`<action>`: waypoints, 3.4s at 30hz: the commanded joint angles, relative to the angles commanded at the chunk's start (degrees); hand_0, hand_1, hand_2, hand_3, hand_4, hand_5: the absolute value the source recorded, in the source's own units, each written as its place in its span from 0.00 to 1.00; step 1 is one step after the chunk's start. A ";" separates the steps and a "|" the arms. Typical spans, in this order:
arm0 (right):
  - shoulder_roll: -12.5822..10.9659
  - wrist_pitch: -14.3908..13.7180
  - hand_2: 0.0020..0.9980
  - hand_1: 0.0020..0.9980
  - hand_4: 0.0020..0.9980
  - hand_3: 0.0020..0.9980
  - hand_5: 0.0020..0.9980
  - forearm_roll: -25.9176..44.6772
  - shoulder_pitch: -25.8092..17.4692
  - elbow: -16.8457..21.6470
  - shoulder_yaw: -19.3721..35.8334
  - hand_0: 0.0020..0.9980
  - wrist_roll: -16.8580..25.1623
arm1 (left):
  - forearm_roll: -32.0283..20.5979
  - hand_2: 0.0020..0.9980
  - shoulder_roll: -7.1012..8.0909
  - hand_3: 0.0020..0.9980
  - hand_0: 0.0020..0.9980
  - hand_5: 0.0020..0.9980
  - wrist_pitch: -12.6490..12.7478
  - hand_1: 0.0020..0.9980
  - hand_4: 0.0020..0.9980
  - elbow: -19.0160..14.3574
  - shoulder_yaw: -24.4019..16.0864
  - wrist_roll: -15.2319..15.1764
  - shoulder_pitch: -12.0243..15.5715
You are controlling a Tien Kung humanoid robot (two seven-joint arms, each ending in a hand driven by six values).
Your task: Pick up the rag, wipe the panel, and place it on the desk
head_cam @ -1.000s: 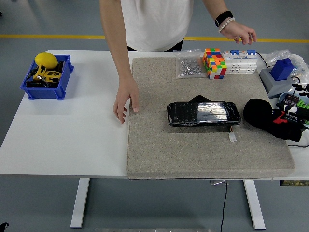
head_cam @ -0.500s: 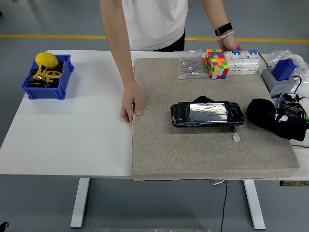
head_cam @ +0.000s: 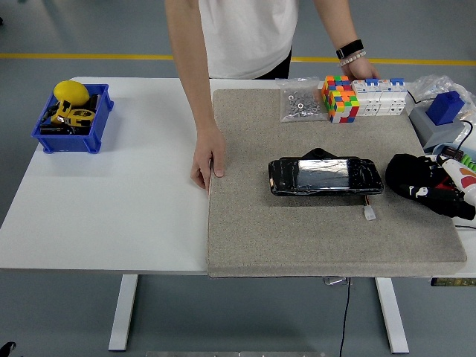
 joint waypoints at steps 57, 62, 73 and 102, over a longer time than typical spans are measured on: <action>5.73 -7.52 0.67 0.63 1.00 0.74 0.49 8.53 7.09 -15.25 -6.99 0.60 7.39 | -4.85 0.73 -0.80 0.61 0.69 0.62 -0.25 0.73 0.67 0.00 5.60 -0.19 0.10; 6.15 -8.06 0.59 0.55 1.00 0.63 0.41 8.91 7.26 -16.03 -7.02 0.47 7.90 | -4.81 0.73 -0.80 0.61 0.68 0.62 -0.25 0.73 0.67 0.00 5.44 -0.20 0.12; 6.71 -8.61 0.49 0.46 0.99 0.50 0.24 10.50 7.15 -18.90 -7.40 0.35 8.63 | -5.10 0.73 -0.82 0.61 0.69 0.63 -0.33 0.73 0.67 0.00 5.64 -0.31 0.02; 5.47 -13.38 0.33 0.29 0.93 0.37 0.00 8.67 7.40 -16.39 -5.87 0.17 8.70 | -4.48 0.73 -0.88 0.61 0.69 0.63 -0.37 0.73 0.67 0.00 4.46 -0.43 0.01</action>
